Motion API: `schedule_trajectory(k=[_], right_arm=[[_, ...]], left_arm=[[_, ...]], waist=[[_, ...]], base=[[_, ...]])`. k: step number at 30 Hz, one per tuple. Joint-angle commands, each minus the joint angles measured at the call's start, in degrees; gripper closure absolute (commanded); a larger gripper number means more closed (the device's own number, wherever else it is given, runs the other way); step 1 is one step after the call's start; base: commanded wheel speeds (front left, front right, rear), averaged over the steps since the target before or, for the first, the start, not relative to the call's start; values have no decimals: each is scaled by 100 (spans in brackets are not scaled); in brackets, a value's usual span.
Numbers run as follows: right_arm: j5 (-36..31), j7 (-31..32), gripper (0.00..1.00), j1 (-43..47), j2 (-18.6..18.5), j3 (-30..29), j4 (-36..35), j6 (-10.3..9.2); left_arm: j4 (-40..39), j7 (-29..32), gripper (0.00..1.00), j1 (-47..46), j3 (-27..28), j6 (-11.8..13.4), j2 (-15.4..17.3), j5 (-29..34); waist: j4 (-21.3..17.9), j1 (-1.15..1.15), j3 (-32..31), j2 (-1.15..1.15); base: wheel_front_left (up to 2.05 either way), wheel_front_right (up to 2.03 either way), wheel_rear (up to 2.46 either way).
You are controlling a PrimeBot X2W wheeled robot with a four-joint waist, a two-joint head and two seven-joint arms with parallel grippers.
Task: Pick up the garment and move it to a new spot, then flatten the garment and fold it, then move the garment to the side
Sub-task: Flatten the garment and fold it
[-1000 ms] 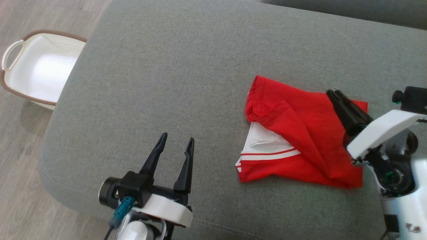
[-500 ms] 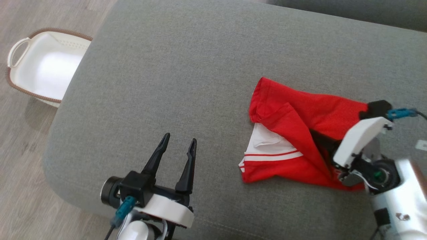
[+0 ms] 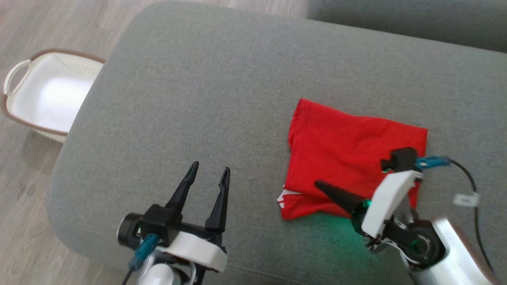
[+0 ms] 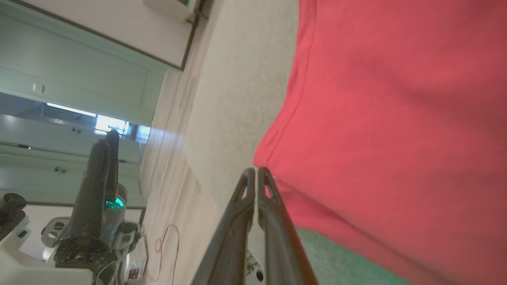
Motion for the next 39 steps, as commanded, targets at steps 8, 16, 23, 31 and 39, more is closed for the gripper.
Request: schedule_trajectory(k=[8,16,23,31,39], right_arm=[[-447,-1964,0,487,-356,-287,-212,39],[-1102,-3955,0,676,-490,-488,578,39],[-2492,-5274,0,719,-364,-712,1367,39],[-3759,-5462,0,1122,323,-1569,1026,39],[-4735,-5464,0,1753,687,-1876,350,39]], left_arm=[[-53,-45,0,163,729,-32,-28,-204],[164,-45,0,405,1159,-142,-11,-133],[130,-45,0,593,1394,-248,-15,4],[-107,-45,0,817,1442,-416,-20,272],[-230,-45,0,1105,1509,-476,-25,513]], waist=[[-473,0,-547,0],[-847,0,-967,0],[-1043,0,-1207,0],[-1181,0,-1371,0],[-1308,0,-1508,0]], base=[[0,0,0],[0,0,0],[0,0,0],[0,0,0],[0,0,0]])
